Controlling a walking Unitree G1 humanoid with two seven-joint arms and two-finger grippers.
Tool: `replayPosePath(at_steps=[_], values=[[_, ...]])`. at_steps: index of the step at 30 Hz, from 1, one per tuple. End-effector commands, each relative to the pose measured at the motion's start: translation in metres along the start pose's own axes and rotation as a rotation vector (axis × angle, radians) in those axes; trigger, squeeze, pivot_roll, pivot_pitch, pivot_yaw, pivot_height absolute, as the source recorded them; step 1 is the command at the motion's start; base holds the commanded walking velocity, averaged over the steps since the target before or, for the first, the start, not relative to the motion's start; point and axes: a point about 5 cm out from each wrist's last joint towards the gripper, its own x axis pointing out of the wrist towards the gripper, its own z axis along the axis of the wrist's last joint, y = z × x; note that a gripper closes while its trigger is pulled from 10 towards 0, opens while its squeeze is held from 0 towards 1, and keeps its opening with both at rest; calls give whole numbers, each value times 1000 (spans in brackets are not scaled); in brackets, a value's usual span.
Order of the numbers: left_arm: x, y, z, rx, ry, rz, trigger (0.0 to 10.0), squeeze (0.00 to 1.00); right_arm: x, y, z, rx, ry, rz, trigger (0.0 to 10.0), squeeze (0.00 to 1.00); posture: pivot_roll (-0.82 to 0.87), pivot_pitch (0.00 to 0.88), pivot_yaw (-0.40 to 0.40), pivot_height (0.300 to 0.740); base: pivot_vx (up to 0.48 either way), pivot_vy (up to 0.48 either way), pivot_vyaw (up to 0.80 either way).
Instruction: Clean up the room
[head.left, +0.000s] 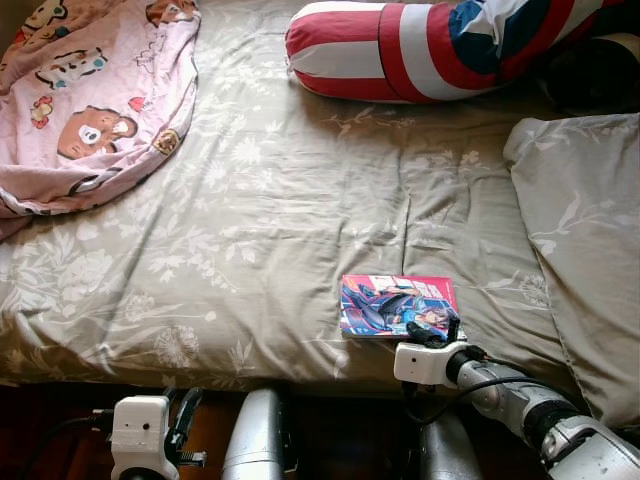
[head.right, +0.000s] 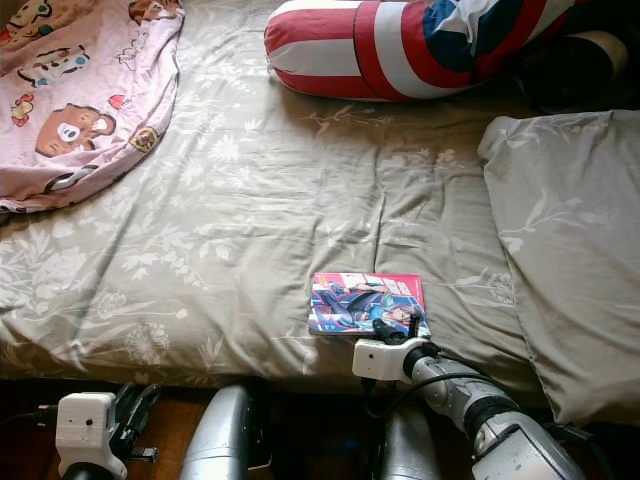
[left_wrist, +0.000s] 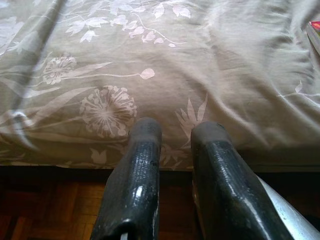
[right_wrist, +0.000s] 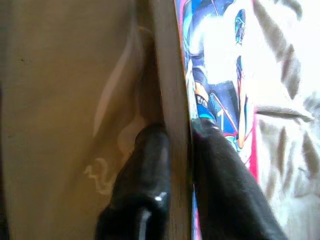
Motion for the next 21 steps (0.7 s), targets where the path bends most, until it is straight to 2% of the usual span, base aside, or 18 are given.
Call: replayPosePath(at_steps=[1, 6, 7, 8, 9, 12, 14, 15, 16, 21], values=[[-5, 1, -4, 13, 35, -4, 10000, 0, -3, 16, -3, 10, 16, 55, 10000, 937, 186, 304, 66, 625, 0, 0, 0], [-5, 0, -4, 11, 33, -7, 10000, 0, -4, 18, -4, 12, 28, 63, 10000, 882, 189, 305, 65, 625, 0, 0, 0], [-5, 0, -3, 10, 33, -9, 10000, 0, -4, 19, -5, 6, 34, 72, 10000, 600, 189, 305, 65, 625, 0, 0, 0], [-5, 0, -3, 10, 33, -9, 10000, 0, -4, 19, -6, 5, 36, 74, 10000, 600, 189, 305, 65, 625, 0, 0, 0], [-5, 0, -3, 10, 33, -9, 10000, 0, -4, 20, -7, 9, 42, 79, 10000, 396, 189, 305, 65, 625, 0, 0, 0], [-5, 0, -4, 10, 35, -8, 10000, 0, -5, 22, -8, 27, 52, 90, 10000, 396, 189, 305, 65, 625, 0, 0, 0], [-5, 0, -4, 10, 36, -8, 10000, 0, -5, 23, -8, 30, 53, 96, 10000, 282, 189, 305, 65, 625, 0, 0, 0], [-5, -1, -5, 10, 37, -8, 10000, 0, -5, 24, -8, 34, 54, 100, 10000, 63, 185, 307, 64, 625, 0, 0, 0], [-5, -1, -5, 11, 38, -8, 10000, 0, -5, 26, -7, 45, 54, 106, 10000, 0, 185, 307, 64, 625, 0, 0, 0], [-3, -1, -6, 11, 39, -7, 10000, 0, -5, 29, -4, 109, 46, 129, 10000, 0, 183, 301, 64, 625, 0, 0, 0]])
